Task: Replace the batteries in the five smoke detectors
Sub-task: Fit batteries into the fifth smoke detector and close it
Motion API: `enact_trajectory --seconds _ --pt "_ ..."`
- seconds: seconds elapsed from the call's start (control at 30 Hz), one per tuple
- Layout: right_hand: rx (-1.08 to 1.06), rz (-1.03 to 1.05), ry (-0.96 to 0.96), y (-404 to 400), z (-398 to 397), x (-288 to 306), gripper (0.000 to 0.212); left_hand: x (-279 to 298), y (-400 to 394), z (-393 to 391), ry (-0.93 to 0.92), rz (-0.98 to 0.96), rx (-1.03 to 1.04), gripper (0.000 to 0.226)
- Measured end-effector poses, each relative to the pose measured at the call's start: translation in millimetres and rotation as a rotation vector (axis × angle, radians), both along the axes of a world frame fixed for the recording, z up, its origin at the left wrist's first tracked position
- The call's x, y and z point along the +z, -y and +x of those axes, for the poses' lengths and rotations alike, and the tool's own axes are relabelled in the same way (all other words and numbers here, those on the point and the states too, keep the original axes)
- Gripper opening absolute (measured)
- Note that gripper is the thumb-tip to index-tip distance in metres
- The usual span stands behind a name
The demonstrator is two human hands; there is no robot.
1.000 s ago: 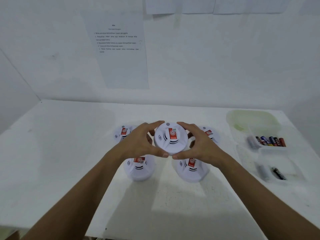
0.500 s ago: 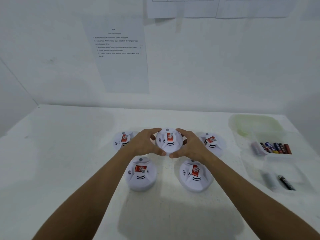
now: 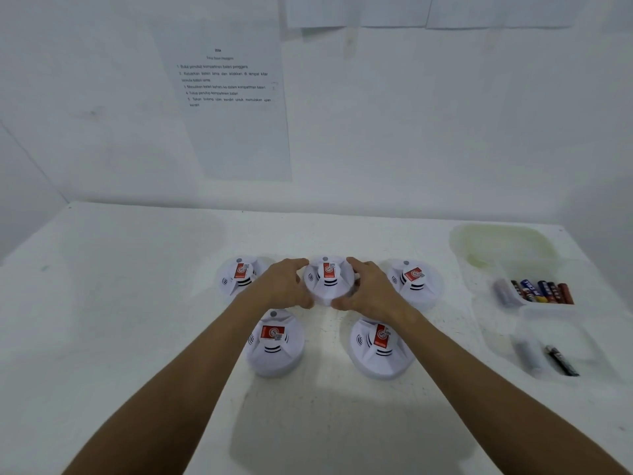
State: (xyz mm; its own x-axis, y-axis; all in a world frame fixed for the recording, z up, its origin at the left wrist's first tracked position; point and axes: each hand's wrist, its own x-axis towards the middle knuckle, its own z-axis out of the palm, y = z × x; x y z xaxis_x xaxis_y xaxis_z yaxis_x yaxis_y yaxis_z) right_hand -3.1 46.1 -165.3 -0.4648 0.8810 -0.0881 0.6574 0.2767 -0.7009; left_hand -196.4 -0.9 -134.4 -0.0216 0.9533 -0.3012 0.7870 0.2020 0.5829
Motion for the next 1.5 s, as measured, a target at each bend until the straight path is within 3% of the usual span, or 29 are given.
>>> enact_trajectory --seconds 0.07,0.13,0.23,0.37,0.47,0.6,0.67,0.77,0.9,1.07,1.13,1.2,1.23,1.33,1.4,1.5 --pt "-0.007 0.006 -0.007 1 7 6 0.069 8 1 8 -0.102 0.014 -0.029 0.043" --pt "-0.011 0.061 0.012 0 22 17 0.082 15 0 19 -0.146 0.06 -0.025 0.051" --pt "-0.022 0.127 0.039 -3 55 31 0.079 29 -7 44 -0.15 0.131 -0.052 0.071" --pt "-0.09 0.111 0.099 -11 101 35 0.07 36 -22 92 -0.104 0.12 -0.11 0.077" --pt "-0.08 0.11 0.173 -21 131 29 0.047 41 -32 127 -0.091 0.118 -0.172 0.067" --pt "-0.031 0.039 0.271 -36 145 20 0.068 34 -45 152 -0.121 0.065 -0.216 0.06" --pt "-0.005 0.0 0.261 -41 148 16 0.071 26 -51 154 -0.144 0.068 -0.183 0.054" --pt "0.056 0.008 0.262 -43 142 17 0.071 15 -62 150 -0.182 0.02 -0.183 0.066" --pt "0.061 -0.014 0.256 -46 132 15 0.077 10 -59 152 -0.212 -0.053 -0.184 0.048" --pt "0.121 0.038 0.246 -49 134 9 0.066 16 -50 155 -0.118 0.01 -0.121 0.053" --pt "0.139 0.038 0.227 -43 141 20 0.089 19 -45 154 -0.055 0.077 -0.138 0.062" --pt "0.126 -0.006 0.168 -38 152 31 0.117 27 -37 156 0.001 0.133 -0.125 0.088" --pt "0.127 -0.009 0.152 -35 157 38 0.121 32 -33 157 0.025 0.158 -0.118 0.095" --pt "0.144 0.004 0.111 -24 174 57 0.114 46 -20 166 0.166 0.253 -0.114 0.091" --pt "0.154 0.015 0.074 -19 186 65 0.104 56 -9 174 0.361 0.274 -0.089 0.083" --pt "0.126 -0.091 -0.102 -7 206 76 0.094 65 6 183 0.57 0.251 -0.039 0.078"
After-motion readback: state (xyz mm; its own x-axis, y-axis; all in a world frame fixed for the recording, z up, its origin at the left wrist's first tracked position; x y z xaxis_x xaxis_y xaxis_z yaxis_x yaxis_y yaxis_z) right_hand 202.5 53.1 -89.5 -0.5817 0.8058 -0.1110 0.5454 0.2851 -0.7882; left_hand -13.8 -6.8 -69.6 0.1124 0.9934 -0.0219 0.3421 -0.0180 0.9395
